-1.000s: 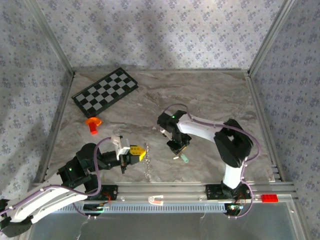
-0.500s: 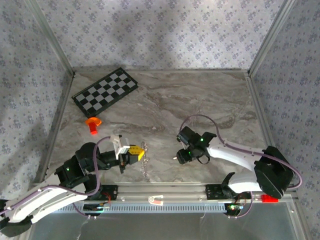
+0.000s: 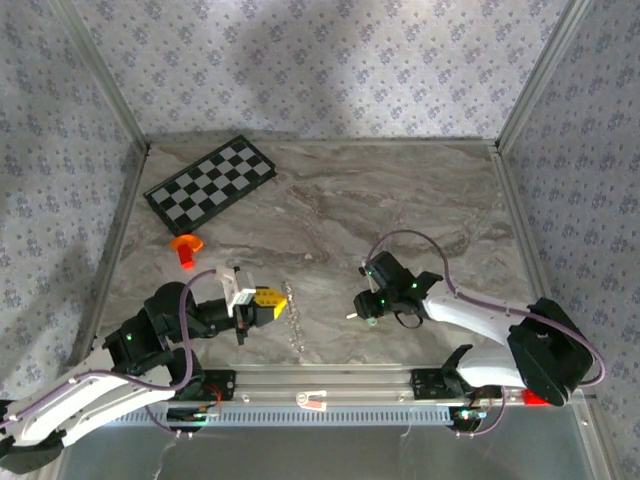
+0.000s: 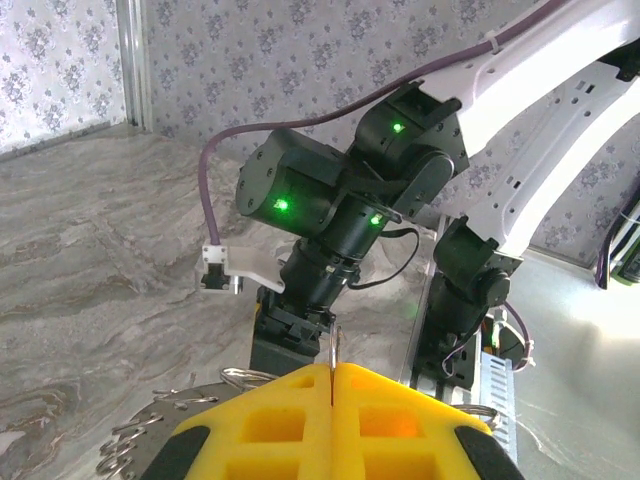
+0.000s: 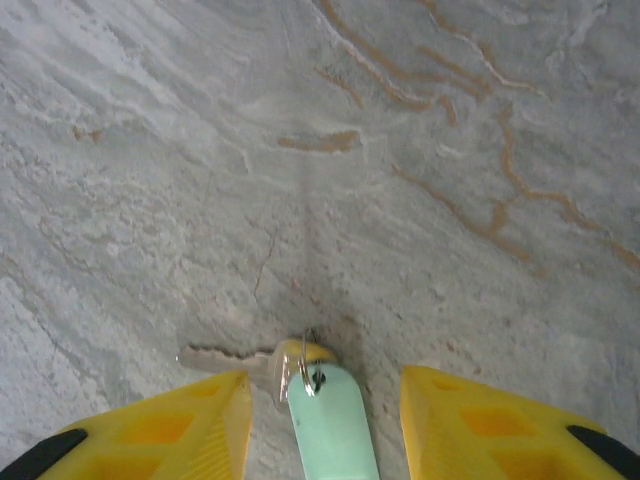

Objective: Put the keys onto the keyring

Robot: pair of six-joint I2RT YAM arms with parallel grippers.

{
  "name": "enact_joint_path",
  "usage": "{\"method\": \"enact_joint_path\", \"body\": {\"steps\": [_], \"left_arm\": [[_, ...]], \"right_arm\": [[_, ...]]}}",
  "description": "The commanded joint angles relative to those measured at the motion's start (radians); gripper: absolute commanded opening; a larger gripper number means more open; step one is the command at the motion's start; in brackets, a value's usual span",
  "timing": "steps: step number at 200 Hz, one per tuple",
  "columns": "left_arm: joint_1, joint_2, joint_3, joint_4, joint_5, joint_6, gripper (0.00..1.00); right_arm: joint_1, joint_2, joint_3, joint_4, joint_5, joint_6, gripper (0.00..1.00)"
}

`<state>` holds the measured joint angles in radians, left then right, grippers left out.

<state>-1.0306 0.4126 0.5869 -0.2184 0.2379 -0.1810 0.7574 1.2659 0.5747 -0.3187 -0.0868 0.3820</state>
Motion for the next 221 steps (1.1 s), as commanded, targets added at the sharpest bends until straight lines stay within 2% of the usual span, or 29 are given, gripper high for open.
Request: {"method": "enact_joint_path", "body": {"steps": [1, 45, 87, 166, 221], "left_arm": [[-0.009, -0.018, 0.044, -0.001, -0.010, 0.032, 0.00], [-0.010, -0.025, 0.036, 0.013, 0.023, 0.031, 0.00], [-0.009, -0.038, 0.026, 0.024, 0.025, 0.024, 0.00], [-0.009, -0.014, 0.026, 0.022, 0.022, 0.021, 0.00], [-0.009, -0.003, 0.025, 0.016, 0.009, 0.027, 0.00]], "right_arm": [[-0.003, 0.034, 0.015, 0.027, -0.016, -0.023, 0.41], [0.014, 0.053, 0.020, 0.018, -0.009, -0.011, 0.38], [0.025, 0.057, 0.008, 0.007, 0.002, -0.008, 0.26], [0.032, 0.060, 0.019, -0.015, 0.019, -0.021, 0.09], [0.051, 0.058, 0.090, -0.163, 0.047, -0.014, 0.00]]}}
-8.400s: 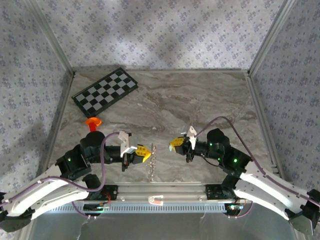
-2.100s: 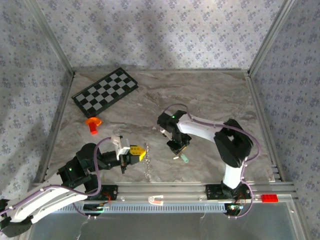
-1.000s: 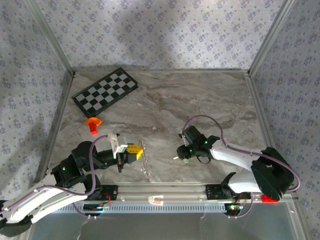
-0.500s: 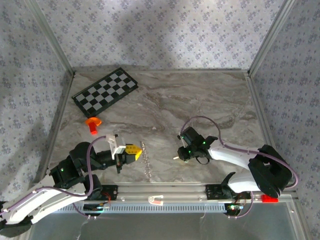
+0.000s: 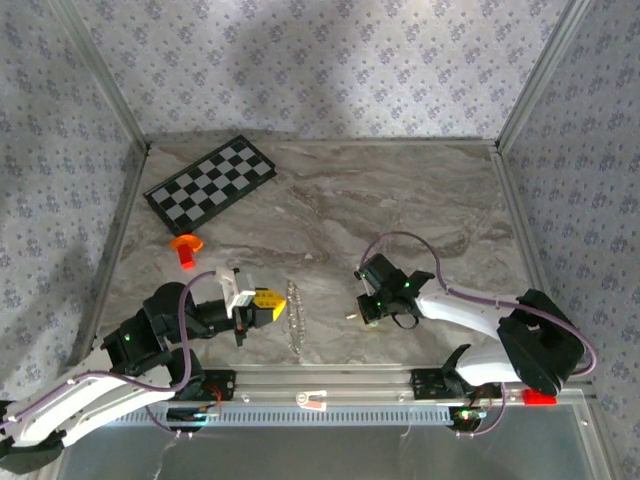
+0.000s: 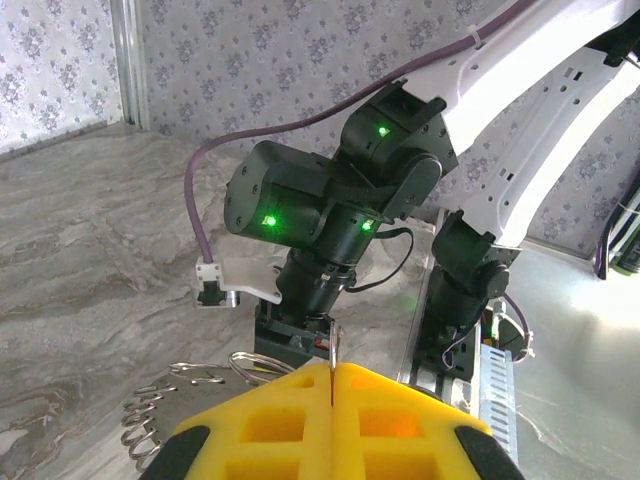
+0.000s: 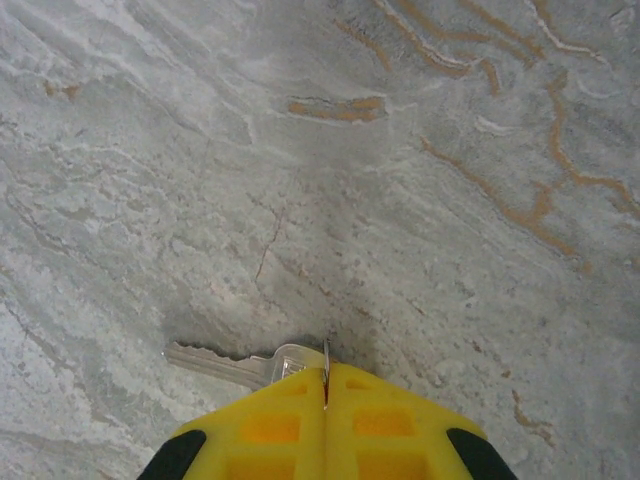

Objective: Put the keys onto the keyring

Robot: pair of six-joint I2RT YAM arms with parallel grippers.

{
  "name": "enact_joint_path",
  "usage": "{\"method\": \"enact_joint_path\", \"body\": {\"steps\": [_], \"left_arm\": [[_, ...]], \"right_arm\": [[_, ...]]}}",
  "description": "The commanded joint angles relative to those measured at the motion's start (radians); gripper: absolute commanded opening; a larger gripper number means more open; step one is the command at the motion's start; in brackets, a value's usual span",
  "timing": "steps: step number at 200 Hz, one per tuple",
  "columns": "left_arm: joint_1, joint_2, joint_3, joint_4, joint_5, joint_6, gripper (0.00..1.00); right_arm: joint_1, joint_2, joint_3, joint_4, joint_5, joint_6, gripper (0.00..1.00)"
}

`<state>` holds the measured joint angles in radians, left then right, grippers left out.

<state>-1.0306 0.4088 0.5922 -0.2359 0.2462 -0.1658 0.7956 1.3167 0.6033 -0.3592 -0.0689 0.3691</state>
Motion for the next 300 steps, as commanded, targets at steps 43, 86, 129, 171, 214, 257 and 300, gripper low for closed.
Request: {"method": "enact_joint_path", "body": {"steps": [43, 86, 129, 171, 214, 257, 300], "left_arm": [[-0.009, 0.014, 0.010, 0.016, -0.057, 0.027, 0.00], [-0.009, 0.010, -0.003, 0.018, -0.074, 0.036, 0.00], [-0.011, -0.039, -0.059, 0.082, -0.051, 0.019, 0.00], [-0.015, -0.086, -0.080, 0.106, -0.034, 0.006, 0.00], [-0.029, -0.108, -0.087, 0.106, -0.035, 0.003, 0.00], [-0.038, -0.111, -0.103, 0.115, -0.042, 0.003, 0.00], [-0.040, -0.098, -0.097, 0.112, -0.041, 0.005, 0.00]], "right_arm": [[0.040, 0.047, 0.152, -0.350, -0.002, 0.026, 0.00], [0.073, 0.111, 0.234, -0.496, -0.073, 0.060, 0.00], [0.087, 0.187, 0.295, -0.630, -0.094, 0.039, 0.00], [0.083, 0.272, 0.349, -0.681, -0.092, 0.019, 0.00], [0.075, 0.348, 0.395, -0.674, -0.090, -0.011, 0.00], [0.059, 0.366, 0.389, -0.641, -0.083, -0.027, 0.05], [0.056, 0.334, 0.389, -0.610, -0.049, -0.029, 0.19]]}}
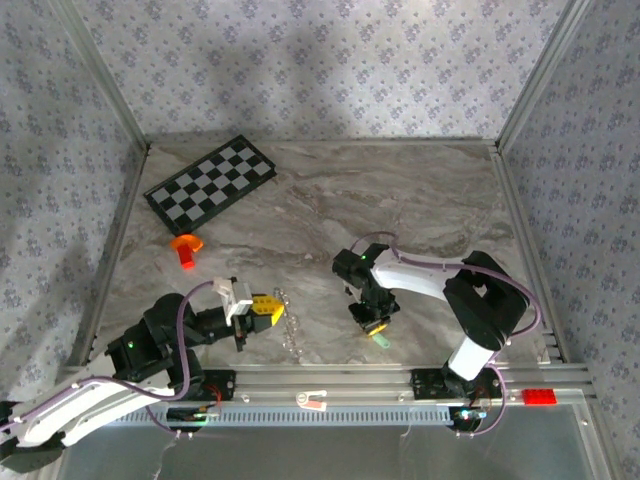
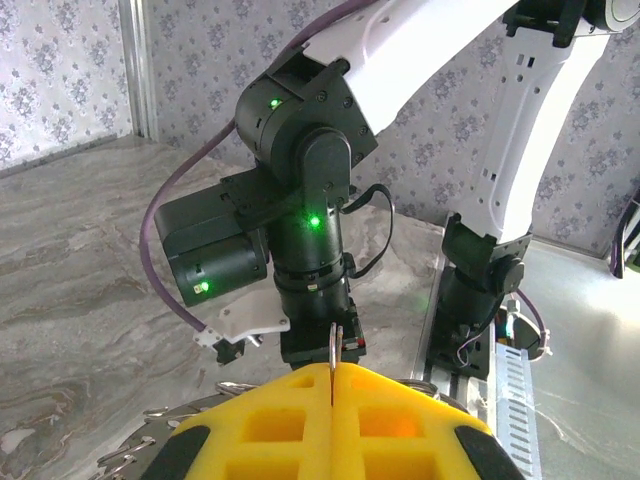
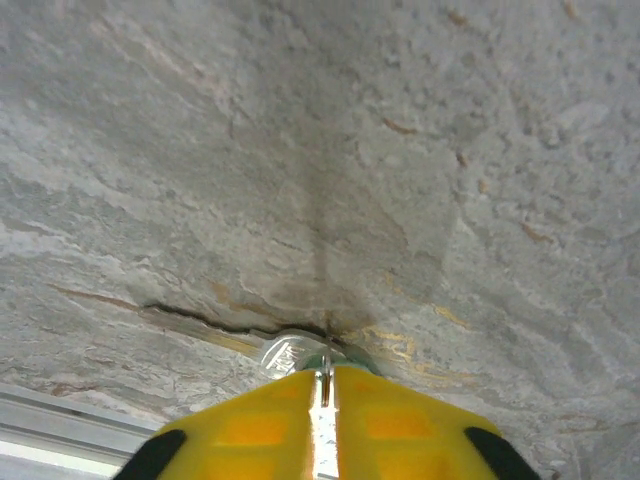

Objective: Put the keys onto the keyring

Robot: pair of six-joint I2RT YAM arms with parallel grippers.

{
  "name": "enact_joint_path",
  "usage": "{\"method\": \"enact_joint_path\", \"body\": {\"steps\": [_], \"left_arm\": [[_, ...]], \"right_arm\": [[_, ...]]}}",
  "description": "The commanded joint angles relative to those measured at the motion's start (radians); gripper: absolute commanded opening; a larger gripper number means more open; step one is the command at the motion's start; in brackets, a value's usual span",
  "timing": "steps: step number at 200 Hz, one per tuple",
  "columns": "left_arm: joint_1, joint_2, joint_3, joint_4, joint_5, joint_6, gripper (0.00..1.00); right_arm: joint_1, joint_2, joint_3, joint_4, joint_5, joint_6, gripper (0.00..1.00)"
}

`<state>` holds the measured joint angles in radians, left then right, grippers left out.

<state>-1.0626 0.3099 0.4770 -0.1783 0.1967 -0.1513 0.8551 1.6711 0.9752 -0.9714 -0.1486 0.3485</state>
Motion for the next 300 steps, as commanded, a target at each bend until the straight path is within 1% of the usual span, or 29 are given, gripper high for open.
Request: {"method": "enact_joint_path", "body": {"steps": [1, 40, 56, 80, 112, 121, 181, 300], "left_arm": [[-0.008, 0.001, 0.018, 0.054, 0.009, -0.010, 0.00], [-0.008, 0.016, 0.020, 0.051, 0.013, -0.010, 0.00], [-0.010, 0.019, 0.020, 0.051, 0.013, -0.011, 0.00], [-0.010, 0.030, 0.023, 0.055, 0.015, -0.008, 0.00], [-0.010, 0.044, 0.026, 0.059, 0.024, -0.008, 0.00], [-0.010, 0.049, 0.027, 0.057, 0.026, -0.008, 0.00], [-0.010, 0.054, 0.033, 0.053, 0.025, -0.008, 0.00], [-0.010, 0.052, 0.041, 0.057, 0.032, -0.004, 0.00]], "right_arm": [[-0.003, -0.024, 0.017, 0.004, 0.033, -0.007, 0.20], [0.015, -0.114, -0.011, 0.021, 0.075, 0.055, 0.29], [0.026, -0.181, -0.056, 0.057, 0.085, 0.113, 0.34], [0.047, -0.291, -0.148, 0.143, 0.096, 0.212, 0.39], [0.063, -0.400, -0.276, 0.267, 0.109, 0.329, 0.40], [0.064, -0.418, -0.301, 0.294, 0.107, 0.340, 0.40], [0.068, -0.424, -0.339, 0.348, 0.102, 0.334, 0.36], [0.072, -0.354, -0.314, 0.306, 0.130, 0.319, 0.20]]}}
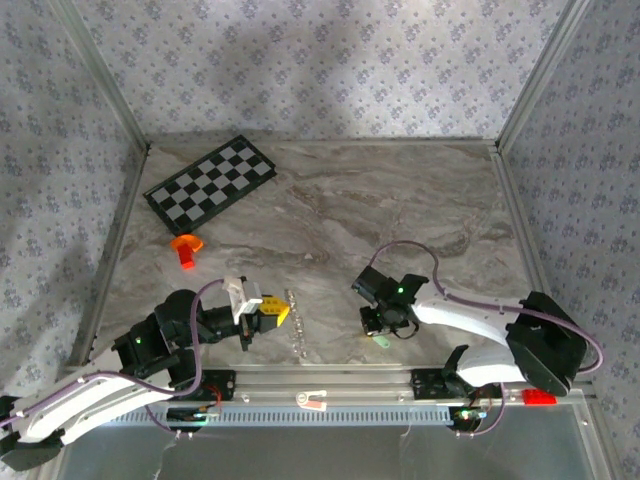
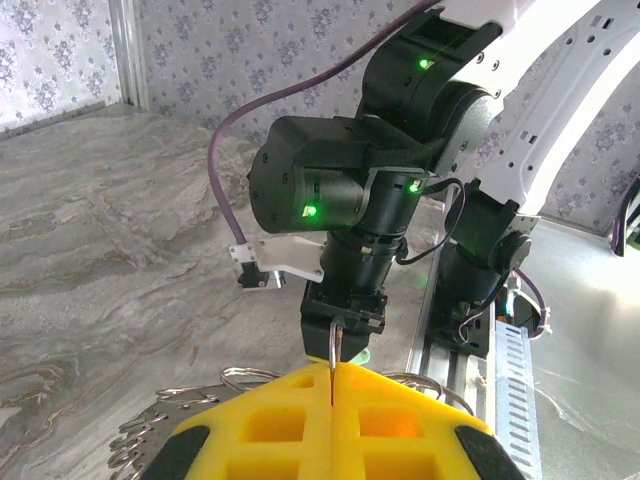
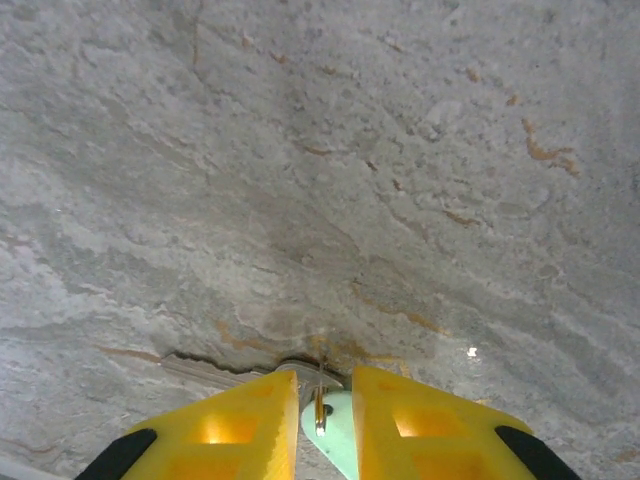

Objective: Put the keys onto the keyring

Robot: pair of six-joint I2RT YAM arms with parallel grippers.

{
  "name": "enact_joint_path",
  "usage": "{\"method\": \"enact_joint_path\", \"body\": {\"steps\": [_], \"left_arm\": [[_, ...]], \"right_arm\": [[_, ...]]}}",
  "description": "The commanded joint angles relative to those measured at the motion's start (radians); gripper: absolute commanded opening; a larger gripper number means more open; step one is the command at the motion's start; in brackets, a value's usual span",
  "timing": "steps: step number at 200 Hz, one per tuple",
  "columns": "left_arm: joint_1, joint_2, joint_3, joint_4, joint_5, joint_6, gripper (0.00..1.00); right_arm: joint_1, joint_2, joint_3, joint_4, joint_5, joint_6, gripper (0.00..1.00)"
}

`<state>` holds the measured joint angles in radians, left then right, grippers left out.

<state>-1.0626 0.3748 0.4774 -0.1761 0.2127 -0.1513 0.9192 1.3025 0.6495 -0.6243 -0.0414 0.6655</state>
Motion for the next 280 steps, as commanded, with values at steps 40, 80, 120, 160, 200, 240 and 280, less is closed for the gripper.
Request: {"method": "enact_joint_path", "body": {"steps": [40, 80, 120, 160, 200, 240, 280], "left_arm": [[-0.010, -0.011, 0.043, 0.055, 0.017, -0.002, 0.00], [-0.010, -0.013, 0.040, 0.056, 0.022, -0.004, 0.00], [-0.010, -0.007, 0.056, 0.051, 0.026, -0.004, 0.00], [-0.010, -0.008, 0.078, 0.033, 0.045, -0.014, 0.00], [-0.010, -0.055, 0.059, 0.044, 0.037, -0.027, 0.00], [-0.010, -0.053, 0.050, 0.046, 0.039, -0.028, 0.00], [-0.010, -0.040, 0.054, 0.050, 0.036, -0.021, 0.00]], "right_arm": [[0.009, 0.017, 0.031, -0.072, 0.035, -0.009, 0.10], [0.009, 0.024, 0.073, -0.127, 0.033, -0.027, 0.00], [0.009, 0.113, 0.201, -0.289, 0.034, -0.124, 0.00], [-0.024, 0.273, 0.376, -0.479, 0.002, -0.294, 0.00], [-0.047, 0.410, 0.512, -0.611, -0.038, -0.433, 0.00], [-0.067, 0.493, 0.592, -0.643, -0.055, -0.500, 0.00], [-0.091, 0.536, 0.589, -0.599, -0.076, -0.523, 0.00]]}}
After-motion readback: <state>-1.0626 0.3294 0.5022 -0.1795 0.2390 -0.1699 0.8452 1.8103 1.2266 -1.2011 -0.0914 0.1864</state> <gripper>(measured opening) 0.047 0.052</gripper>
